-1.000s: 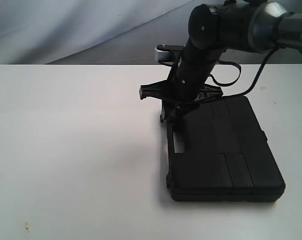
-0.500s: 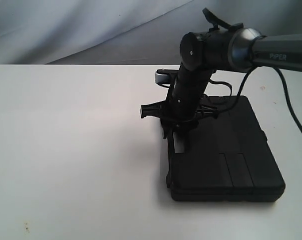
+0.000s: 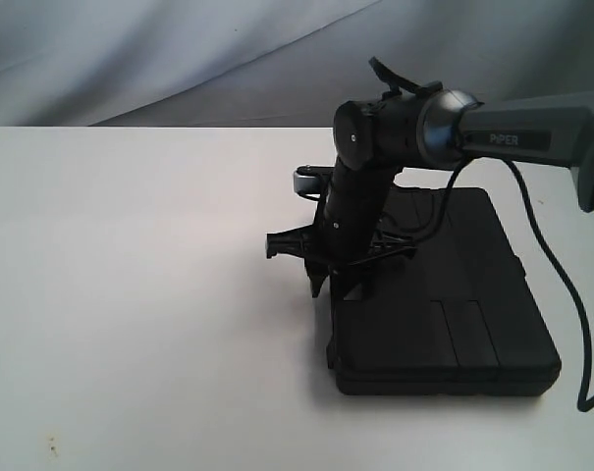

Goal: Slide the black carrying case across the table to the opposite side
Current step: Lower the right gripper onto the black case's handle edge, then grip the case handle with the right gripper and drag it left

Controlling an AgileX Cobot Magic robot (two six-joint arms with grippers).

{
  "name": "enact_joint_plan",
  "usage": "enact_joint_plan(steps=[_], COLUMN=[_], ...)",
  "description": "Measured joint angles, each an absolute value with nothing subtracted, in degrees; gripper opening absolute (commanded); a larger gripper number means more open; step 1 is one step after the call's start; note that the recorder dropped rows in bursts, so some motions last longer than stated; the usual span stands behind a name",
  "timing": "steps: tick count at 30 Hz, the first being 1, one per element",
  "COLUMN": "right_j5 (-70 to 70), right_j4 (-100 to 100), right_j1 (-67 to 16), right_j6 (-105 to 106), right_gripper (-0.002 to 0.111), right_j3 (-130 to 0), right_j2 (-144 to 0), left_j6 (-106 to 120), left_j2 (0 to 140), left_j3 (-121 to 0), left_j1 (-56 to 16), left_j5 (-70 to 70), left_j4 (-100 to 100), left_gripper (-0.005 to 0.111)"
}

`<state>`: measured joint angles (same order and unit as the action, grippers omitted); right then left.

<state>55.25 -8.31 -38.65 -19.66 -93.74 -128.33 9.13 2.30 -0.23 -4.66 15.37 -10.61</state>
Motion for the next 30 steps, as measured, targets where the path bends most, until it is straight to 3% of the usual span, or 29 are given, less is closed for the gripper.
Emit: enact_joint_plan(steps=[7,15,30], right_j5=[54.7,53.2,40.4], right_j4=[-8.3,-8.9,-9.1], right_j1=[-38.6,-38.6,-46.2], right_j6=[-20.0,-21.5,-28.2], right_gripper=[0.025,0.000,0.000], right_j3=[-93.7,-93.7,-93.7], right_j2=[-128.3,-128.4,-129.0], left_j6=[9.1,9.1,9.1], left_j2=[2.3,2.3,2.3], left_j3=[-0.2,-0.2,-0.2], left_j1=[-4.7,-4.7,-4.7], left_j5=[15.4,15.4,15.4], left_j4=[-10.6,-10.6,-10.6], left_gripper=[0.000,0.000,0.000])
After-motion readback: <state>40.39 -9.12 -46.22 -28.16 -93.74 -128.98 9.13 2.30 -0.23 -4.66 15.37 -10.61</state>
